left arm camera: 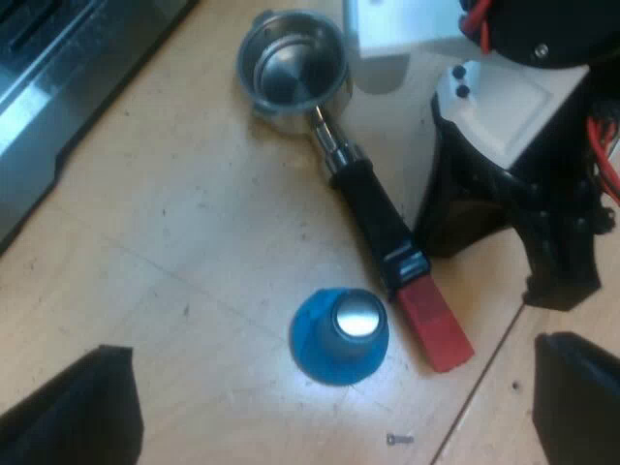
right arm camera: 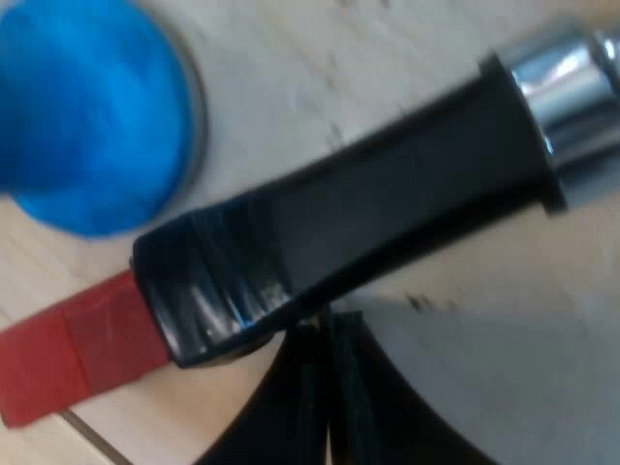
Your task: Put the handle in the coffee machine
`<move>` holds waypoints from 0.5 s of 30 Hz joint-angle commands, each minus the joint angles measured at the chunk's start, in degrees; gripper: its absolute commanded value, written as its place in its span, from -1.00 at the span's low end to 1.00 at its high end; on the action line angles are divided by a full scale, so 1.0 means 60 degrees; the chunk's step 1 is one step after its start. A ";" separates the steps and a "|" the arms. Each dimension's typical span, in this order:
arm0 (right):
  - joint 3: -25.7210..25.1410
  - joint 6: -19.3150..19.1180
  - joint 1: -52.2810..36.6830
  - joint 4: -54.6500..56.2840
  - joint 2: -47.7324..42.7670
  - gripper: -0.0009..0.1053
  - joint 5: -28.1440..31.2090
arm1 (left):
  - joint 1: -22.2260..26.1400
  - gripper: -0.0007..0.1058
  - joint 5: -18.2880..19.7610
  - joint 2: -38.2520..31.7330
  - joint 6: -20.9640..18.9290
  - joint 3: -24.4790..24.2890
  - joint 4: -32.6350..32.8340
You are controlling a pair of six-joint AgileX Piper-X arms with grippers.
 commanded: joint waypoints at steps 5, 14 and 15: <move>-0.0038 0.0456 0.0023 -0.1461 0.0036 -0.98 0.0473 | -0.0052 0.58 -0.0055 -0.0020 -0.0135 -0.0039 0.0032; -0.0121 0.0437 0.0023 0.0204 -0.0882 -0.98 0.0693 | -0.0052 0.58 -0.0110 -0.0020 -0.0135 -0.0039 0.0032; -0.0126 0.0412 0.0023 0.0333 -0.1011 -0.98 0.0792 | -0.0052 0.58 -0.0107 -0.0020 -0.0135 -0.0039 0.0006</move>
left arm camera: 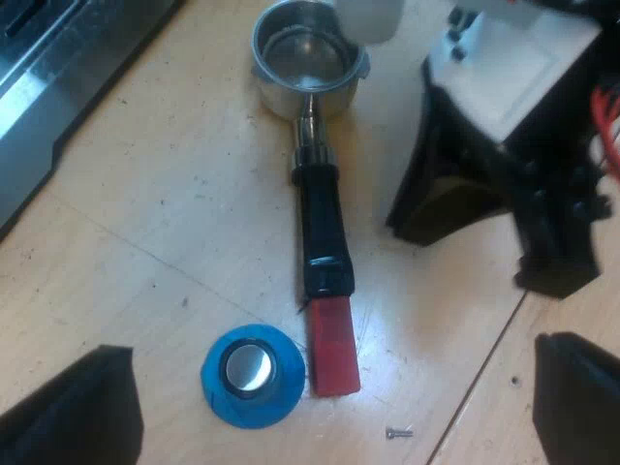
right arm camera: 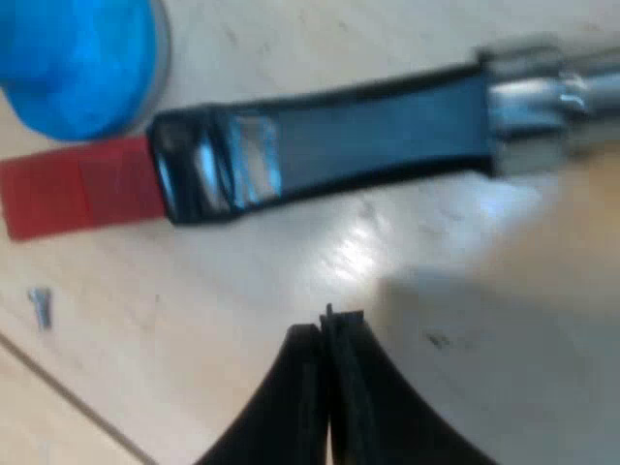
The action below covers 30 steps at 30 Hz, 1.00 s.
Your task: Put the handle in the coffee machine
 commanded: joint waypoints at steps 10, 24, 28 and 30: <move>-0.0458 -0.1221 -0.0004 0.3166 -0.2479 -0.98 0.1462 | -0.0052 0.58 -0.0101 -0.0020 -0.0097 -0.0039 -0.0657; -0.2796 -0.2988 -0.0152 0.5430 -0.2787 0.56 0.2723 | -0.0052 0.58 -0.0101 -0.0020 -0.0018 -0.0039 -0.0742; -0.2917 -0.2986 -0.0747 0.5430 -0.2787 0.59 0.2650 | -0.0052 0.58 -0.0101 0.0033 -0.0018 -0.0039 -0.0764; -0.2917 -0.3126 -0.1091 0.5461 -0.2736 0.59 0.2447 | -0.0052 0.58 -0.0101 0.0085 -0.0018 -0.0039 -0.0764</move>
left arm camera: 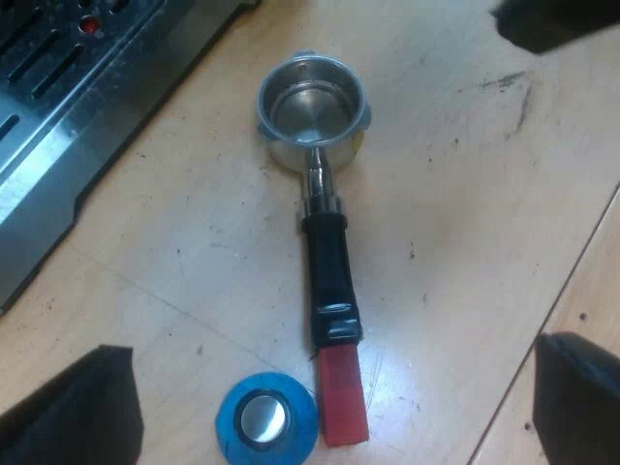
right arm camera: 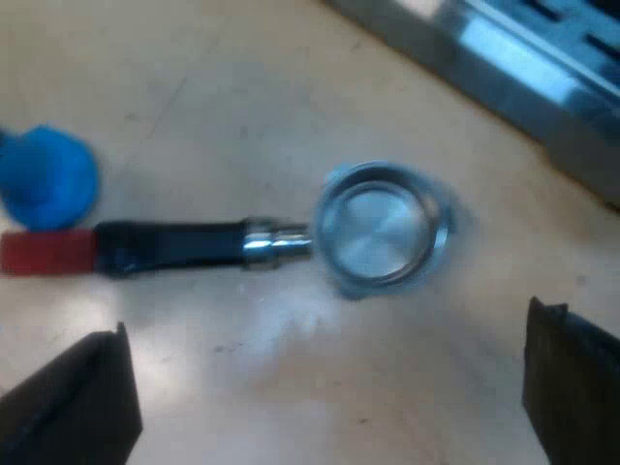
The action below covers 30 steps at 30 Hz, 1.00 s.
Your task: Put the handle in the coffee machine
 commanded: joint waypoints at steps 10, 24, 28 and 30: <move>-0.0099 -0.1670 -0.1569 0.0067 0.1113 0.59 -0.1638 | -0.0052 0.63 -0.0101 0.0961 -0.0018 -0.0039 -0.0206; -0.0136 -0.2773 -0.2423 -0.0902 0.2878 0.59 -0.2375 | -0.0052 0.82 -0.0101 0.1400 -0.0018 -0.0039 -0.0567; -0.0269 -0.2840 -0.2419 -0.1073 0.3240 0.59 -0.2498 | -0.0052 0.82 -0.0083 0.1400 -0.0008 -0.0039 -0.0567; -0.0388 -0.2873 -0.2419 -0.1156 0.3419 0.59 -0.2509 | -0.0052 0.82 -0.0083 0.1400 -0.0008 -0.0039 -0.0567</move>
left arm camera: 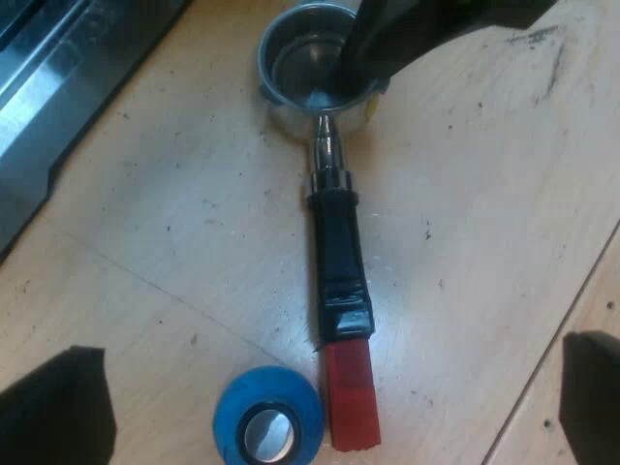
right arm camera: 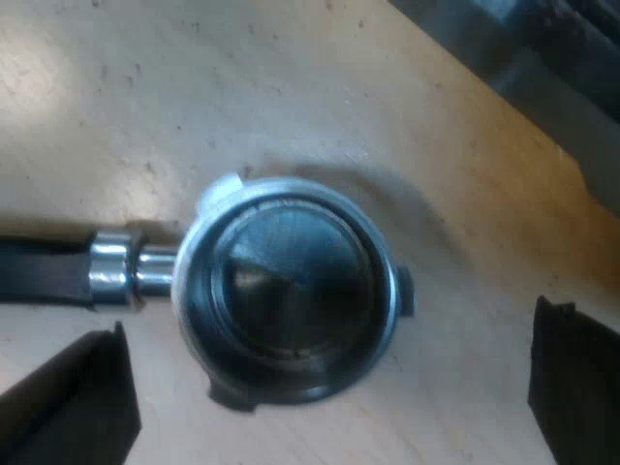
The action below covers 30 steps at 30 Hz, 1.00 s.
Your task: Put the handle in the coffee machine
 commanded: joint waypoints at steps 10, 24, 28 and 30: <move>-0.0565 0.0018 -0.0056 -0.0173 0.1248 0.59 -0.0386 | -0.0052 0.82 -0.0066 -0.0006 0.0033 -0.0039 -0.0134; -0.0575 0.0017 -0.0056 -0.0128 0.1985 0.59 -0.0517 | -0.0052 0.82 -0.0066 -0.0006 0.0033 -0.0039 -0.0134; -0.0575 0.0017 -0.0056 -0.0196 0.1986 0.59 -0.0517 | -0.0052 0.82 -0.0066 -0.0006 0.0033 -0.0039 -0.0134; -0.0575 0.0017 -0.0056 -0.0250 0.1986 0.59 -0.0517 | -0.0052 0.82 -0.0066 -0.0006 0.0033 -0.0039 -0.0134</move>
